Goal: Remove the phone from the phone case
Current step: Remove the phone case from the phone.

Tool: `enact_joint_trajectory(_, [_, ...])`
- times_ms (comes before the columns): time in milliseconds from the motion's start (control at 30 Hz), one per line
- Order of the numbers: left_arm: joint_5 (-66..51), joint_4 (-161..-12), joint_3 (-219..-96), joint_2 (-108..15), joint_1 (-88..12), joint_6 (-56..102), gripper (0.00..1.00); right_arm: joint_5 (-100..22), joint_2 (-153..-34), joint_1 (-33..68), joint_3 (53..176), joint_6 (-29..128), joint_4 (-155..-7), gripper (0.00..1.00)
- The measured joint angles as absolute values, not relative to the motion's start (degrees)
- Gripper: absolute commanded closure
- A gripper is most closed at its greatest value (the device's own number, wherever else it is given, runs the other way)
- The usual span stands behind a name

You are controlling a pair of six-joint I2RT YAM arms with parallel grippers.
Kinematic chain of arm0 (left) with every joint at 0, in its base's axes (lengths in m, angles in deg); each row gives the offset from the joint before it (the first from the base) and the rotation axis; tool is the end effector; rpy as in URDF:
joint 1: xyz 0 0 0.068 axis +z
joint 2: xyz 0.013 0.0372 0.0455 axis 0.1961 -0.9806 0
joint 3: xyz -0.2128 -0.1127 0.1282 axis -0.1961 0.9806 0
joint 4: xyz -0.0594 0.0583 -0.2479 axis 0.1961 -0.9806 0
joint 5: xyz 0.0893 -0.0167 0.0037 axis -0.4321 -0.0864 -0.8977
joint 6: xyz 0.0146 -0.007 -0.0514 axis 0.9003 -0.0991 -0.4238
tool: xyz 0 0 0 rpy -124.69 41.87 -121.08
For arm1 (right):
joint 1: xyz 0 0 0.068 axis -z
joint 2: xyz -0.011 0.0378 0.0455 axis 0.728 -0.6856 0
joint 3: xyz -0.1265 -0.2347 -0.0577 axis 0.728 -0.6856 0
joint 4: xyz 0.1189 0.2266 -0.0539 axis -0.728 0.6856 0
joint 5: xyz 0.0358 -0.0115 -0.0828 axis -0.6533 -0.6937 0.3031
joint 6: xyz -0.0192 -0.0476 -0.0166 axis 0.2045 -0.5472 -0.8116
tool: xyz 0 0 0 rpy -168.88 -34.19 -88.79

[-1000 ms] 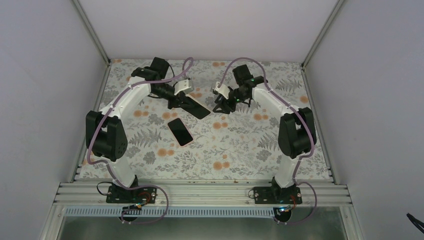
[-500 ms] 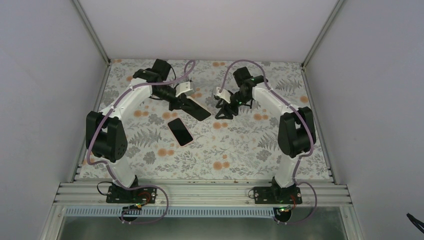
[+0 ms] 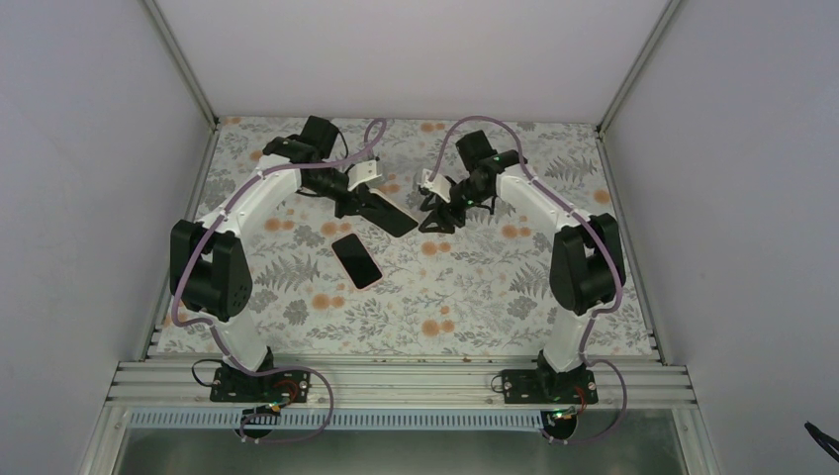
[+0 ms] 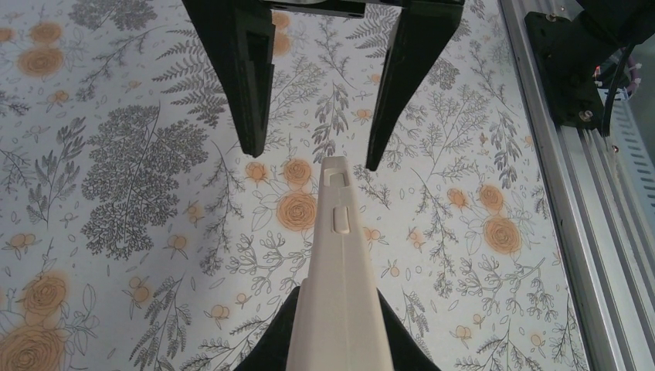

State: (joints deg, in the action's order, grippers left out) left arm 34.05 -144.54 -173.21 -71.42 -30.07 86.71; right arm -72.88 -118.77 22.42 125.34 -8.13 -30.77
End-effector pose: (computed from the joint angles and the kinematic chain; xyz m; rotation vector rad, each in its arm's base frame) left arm 0.3276 -0.1400 0.2874 1.5520 1.8331 -0.9413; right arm 0.3352 0.1770 0.2468 -1.6759 1.9009 0.8253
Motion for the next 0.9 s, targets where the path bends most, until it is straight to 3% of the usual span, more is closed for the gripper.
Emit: enact_joint_trajectory(900, [32.43,-142.86,-173.25,-71.42,-29.37,88.9,0.98,-68.25,-122.33,22.42,130.68,-3.56,-33.35,0.42])
